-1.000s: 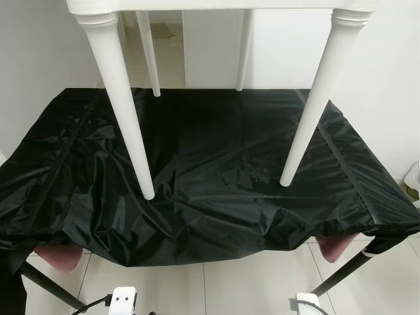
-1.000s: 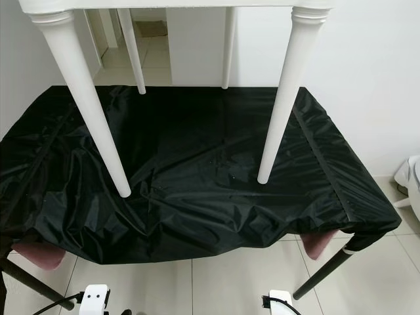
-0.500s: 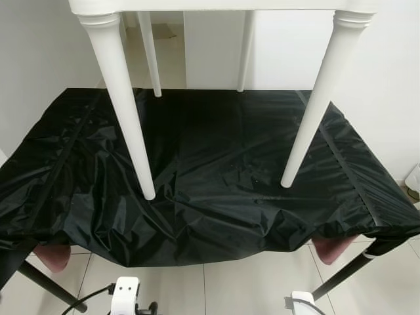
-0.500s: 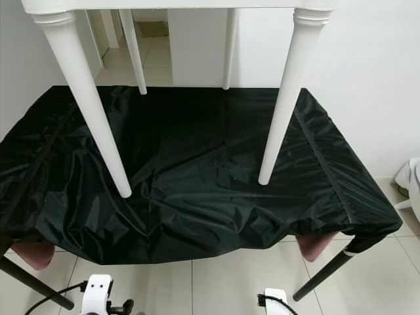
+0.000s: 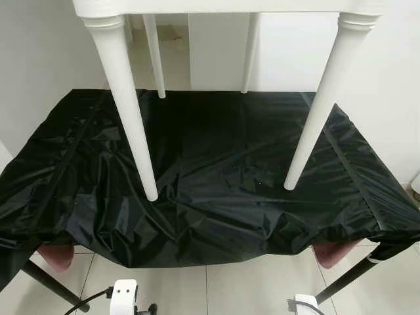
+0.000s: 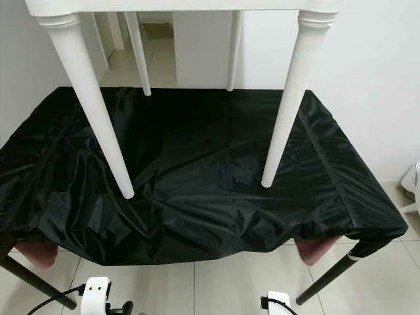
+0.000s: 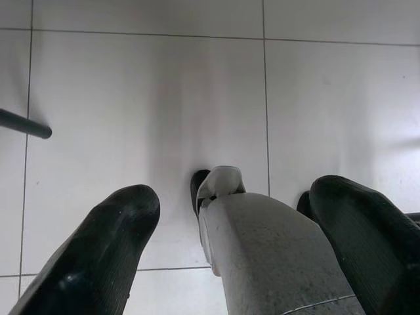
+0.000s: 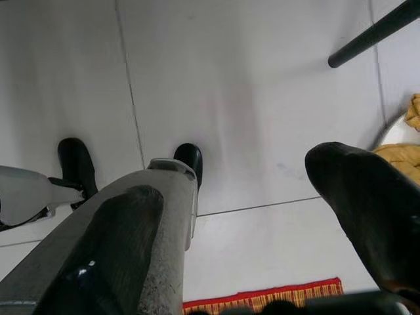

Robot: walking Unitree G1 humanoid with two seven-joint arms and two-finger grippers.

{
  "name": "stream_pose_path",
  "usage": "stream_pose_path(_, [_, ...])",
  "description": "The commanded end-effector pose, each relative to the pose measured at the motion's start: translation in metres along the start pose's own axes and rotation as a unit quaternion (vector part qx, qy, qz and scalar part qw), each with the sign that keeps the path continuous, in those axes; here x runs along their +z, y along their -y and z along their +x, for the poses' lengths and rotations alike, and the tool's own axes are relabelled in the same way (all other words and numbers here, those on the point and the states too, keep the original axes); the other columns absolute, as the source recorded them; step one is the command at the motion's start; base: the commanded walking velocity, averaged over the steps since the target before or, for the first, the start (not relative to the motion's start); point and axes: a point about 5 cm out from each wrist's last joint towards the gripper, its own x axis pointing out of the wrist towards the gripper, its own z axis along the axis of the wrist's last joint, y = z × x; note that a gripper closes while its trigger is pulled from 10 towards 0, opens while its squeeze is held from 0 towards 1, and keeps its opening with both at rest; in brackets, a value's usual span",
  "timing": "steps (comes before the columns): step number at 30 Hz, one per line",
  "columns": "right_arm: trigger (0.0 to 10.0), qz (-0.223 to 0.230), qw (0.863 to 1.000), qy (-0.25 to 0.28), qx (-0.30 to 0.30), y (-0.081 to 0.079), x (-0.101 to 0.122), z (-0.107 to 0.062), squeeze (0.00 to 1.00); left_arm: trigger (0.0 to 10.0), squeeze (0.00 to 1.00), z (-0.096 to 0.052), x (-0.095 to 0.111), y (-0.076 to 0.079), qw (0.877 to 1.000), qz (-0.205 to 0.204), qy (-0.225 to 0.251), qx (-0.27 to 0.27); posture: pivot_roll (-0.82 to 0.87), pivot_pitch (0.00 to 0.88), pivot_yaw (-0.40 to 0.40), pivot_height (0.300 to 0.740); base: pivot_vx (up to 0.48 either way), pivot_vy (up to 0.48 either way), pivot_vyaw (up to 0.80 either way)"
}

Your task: Building children table

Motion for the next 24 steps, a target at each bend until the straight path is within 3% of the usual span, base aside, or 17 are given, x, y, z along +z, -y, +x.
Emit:
stream_pose_path(1, [10.0, 0.002, 1.000, -0.022, 0.007, -0.006, -0.010, -0.002, 0.00, 10.0, 0.00, -0.001, -0.002, -0.005, 0.999, -0.013, -0.005, 0.041, 0.02, 0.000, 0.036, 0.740, 0.000, 0.000, 0.00])
stream_pose_path(13, [10.0, 0.010, 1.000, -0.014, 0.004, -0.009, -0.001, 0.001, 0.00, 10.0, 0.00, 0.000, 0.000, -0.006, 0.999, -0.012, -0.002, 0.038, -0.02, 0.000, 0.057, 0.740, 0.000, 0.000, 0.00])
stream_pose_path(18, [10.0, 0.003, 1.000, -0.017, 0.004, -0.009, -0.001, 0.001, 0.00, 10.0, 0.00, 0.001, 0.006, -0.006, 0.999, 0.011, -0.003, 0.043, -0.01, 0.000, 0.061, 0.740, 0.000, 0.000, 0.00])
stream_pose_path(24, [10.0, 0.005, 1.000, -0.024, 0.007, -0.011, -0.004, 0.001, 0.00, 10.0, 0.00, 0.002, 0.008, -0.006, 0.999, -0.001, 0.002, 0.042, -0.01, 0.000, 0.062, 0.740, 0.000, 0.000, 0.00])
